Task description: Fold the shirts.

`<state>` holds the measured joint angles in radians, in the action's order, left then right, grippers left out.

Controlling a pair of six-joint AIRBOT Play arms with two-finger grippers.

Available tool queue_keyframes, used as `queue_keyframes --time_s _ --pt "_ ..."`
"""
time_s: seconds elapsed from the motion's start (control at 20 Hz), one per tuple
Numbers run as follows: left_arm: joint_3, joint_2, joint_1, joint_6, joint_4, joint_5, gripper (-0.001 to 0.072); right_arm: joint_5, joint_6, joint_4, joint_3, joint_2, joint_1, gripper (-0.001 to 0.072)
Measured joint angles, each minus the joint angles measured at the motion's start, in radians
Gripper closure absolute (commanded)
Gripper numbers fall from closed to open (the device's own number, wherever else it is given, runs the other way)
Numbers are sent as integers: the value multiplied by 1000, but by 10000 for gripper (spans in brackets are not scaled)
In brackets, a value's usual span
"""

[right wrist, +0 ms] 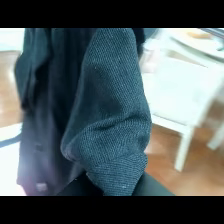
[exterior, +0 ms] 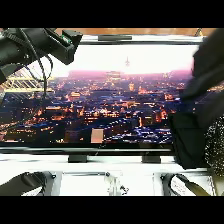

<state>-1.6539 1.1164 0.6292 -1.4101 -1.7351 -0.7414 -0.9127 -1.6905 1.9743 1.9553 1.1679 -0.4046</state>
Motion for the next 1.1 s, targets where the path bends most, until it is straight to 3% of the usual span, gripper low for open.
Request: queue_keyframes --time_s 0.75,1.1 --pt "0 0 0 0 0 -12 106 -82 -106 -19 0 8 -394 657" --pt "0 0 0 0 0 -12 106 -94 -39 -61 0 14 -425 657"
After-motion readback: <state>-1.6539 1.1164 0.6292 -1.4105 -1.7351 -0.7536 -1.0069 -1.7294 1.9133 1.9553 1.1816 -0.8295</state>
